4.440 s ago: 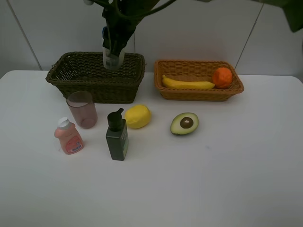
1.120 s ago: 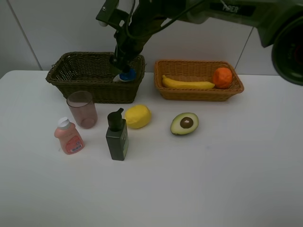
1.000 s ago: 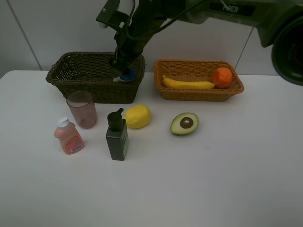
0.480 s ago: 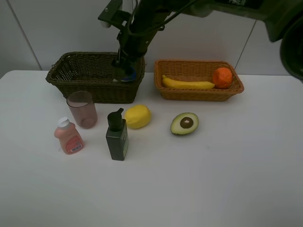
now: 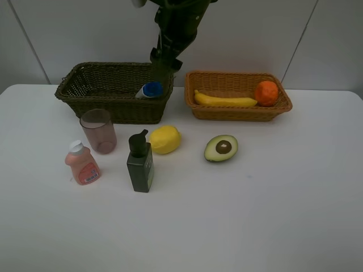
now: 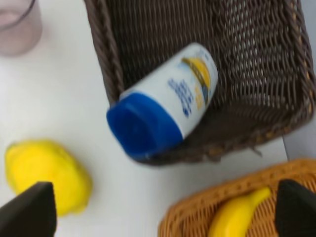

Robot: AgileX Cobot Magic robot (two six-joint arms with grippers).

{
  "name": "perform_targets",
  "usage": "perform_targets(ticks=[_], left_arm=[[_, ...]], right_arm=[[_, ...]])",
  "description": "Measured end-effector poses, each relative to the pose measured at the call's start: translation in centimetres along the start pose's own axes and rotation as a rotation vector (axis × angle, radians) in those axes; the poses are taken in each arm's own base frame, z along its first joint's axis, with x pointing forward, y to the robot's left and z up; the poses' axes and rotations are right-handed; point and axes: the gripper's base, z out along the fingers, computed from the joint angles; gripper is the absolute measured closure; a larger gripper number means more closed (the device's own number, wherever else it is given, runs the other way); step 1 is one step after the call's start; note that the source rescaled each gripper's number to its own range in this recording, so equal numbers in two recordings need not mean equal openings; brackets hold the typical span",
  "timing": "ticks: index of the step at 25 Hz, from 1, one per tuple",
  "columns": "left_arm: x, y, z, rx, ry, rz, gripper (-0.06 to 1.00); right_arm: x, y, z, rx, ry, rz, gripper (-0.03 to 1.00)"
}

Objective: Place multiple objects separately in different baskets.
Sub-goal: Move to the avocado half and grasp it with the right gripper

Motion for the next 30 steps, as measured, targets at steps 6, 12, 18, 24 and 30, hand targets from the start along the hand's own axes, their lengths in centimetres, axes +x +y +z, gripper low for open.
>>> perform_targets(ticks=[6,12,18,24,30], left_arm=[[0.0,0.0,0.0,0.000,0.000,0.000,0.04],[0.0,0.0,0.0,0.000,0.000,0.000,0.04],[0.0,0.0,0.0,0.000,0.000,0.000,0.04],[0.0,0.0,0.0,0.000,0.000,0.000,0.04],[0.0,0.0,0.0,0.000,0.000,0.000,0.04]], right_arm=[[1.0,0.0,-2.6,-0.009,0.079,-0.013,0.08],[1.3,0.0,-3.7,0.012,0.090,-0.022,0.08],[4.9,2.0,-1.8,-0.072,0.231,-0.035,0.08],[8.1,3.9,-0.7,-0.091,0.292,-0.114,0.08],[10.7,6.8,1.8,-0.171,0.308,-0.328,0.08]])
